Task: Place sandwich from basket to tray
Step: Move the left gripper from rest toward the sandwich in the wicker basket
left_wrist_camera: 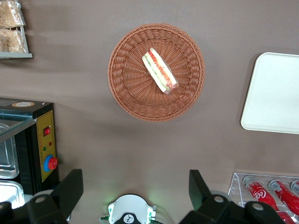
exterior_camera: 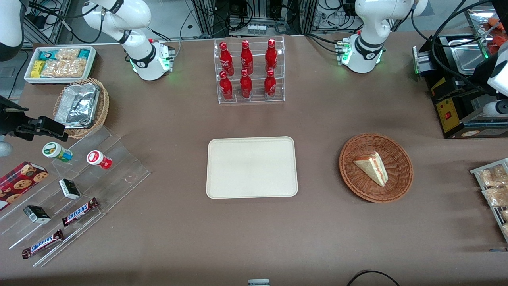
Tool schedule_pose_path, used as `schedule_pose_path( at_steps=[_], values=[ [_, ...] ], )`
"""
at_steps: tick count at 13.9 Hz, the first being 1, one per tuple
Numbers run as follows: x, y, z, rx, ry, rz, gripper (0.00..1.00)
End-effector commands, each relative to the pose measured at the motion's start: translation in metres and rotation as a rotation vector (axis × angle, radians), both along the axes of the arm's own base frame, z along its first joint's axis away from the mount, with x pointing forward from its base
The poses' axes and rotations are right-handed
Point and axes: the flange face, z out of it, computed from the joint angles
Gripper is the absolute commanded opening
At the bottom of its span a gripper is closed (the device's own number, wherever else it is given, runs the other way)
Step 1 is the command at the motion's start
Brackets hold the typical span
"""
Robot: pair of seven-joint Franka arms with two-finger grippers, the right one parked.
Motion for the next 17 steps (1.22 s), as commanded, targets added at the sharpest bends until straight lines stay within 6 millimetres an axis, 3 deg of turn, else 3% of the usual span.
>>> schedule_pose_path(
  at_steps=[1, 7, 9, 13, 17],
  values=[
    [0.002, 0.001, 0.004, 0.013, -0.007, -0.016, 1.00],
    [0.010, 0.004, -0.012, 0.046, 0.021, -0.008, 1.00],
    [0.020, 0.004, -0.027, 0.053, 0.031, 0.026, 1.00],
    [0.033, -0.007, -0.086, 0.095, -0.004, 0.297, 1.00],
    [0.035, -0.019, -0.138, 0.112, -0.025, 0.435, 1.00]
  ],
)
